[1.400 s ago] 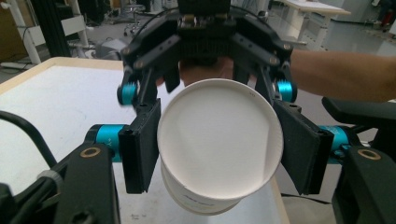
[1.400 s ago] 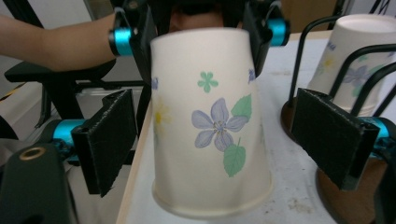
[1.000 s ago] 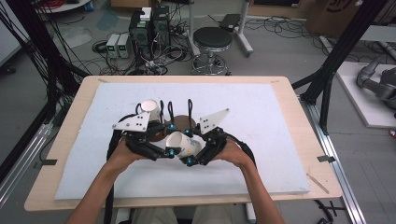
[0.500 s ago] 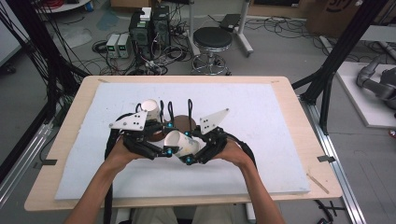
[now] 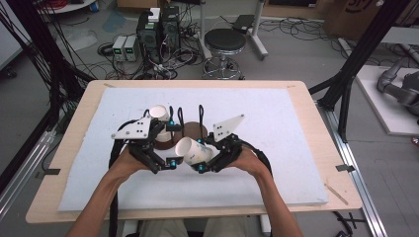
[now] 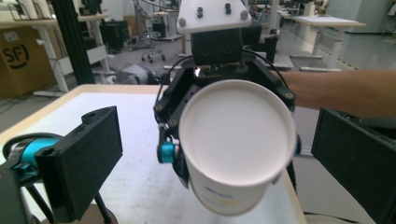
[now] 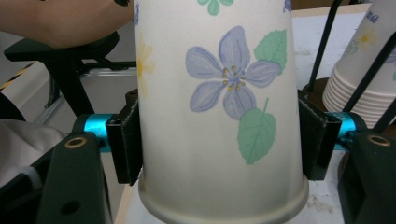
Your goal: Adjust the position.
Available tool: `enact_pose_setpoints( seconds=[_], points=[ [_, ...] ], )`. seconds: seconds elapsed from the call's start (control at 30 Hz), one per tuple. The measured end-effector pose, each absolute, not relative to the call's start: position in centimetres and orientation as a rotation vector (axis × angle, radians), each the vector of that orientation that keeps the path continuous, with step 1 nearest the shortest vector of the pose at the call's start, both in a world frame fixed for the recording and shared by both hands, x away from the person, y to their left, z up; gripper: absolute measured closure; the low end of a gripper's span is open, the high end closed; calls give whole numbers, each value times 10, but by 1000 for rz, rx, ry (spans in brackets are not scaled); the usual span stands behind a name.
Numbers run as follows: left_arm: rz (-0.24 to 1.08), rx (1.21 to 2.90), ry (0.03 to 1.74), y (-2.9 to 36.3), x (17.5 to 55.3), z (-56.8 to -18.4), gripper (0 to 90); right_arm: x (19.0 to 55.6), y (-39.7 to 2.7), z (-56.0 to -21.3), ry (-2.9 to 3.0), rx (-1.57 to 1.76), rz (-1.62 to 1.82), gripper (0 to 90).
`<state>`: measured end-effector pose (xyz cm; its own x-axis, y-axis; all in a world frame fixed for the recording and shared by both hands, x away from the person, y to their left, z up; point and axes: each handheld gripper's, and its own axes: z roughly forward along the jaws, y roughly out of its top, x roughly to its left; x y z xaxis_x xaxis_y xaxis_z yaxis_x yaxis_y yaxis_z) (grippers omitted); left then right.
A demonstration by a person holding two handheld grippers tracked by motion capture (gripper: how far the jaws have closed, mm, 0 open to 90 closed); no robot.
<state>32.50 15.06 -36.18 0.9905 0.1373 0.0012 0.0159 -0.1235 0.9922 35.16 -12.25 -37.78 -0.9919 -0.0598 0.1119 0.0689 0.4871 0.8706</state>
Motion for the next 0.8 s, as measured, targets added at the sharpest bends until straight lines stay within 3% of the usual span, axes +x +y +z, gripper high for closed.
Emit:
enact_pose_setpoints(
  seconds=[0.27, 0.53, 0.8],
  points=[
    [107, 1804, 160, 152, 325, -362, 21, 351, -125, -375, -2659, -51, -1456, 304],
    [85, 2105, 195, 147, 328, -353, 21, 348, -126, -363, -2805, -69, -1287, 304],
    [56, 2392, 238, 139, 333, -360, 21, 343, -114, -351, -3043, -52, -885, 304]
  ],
)
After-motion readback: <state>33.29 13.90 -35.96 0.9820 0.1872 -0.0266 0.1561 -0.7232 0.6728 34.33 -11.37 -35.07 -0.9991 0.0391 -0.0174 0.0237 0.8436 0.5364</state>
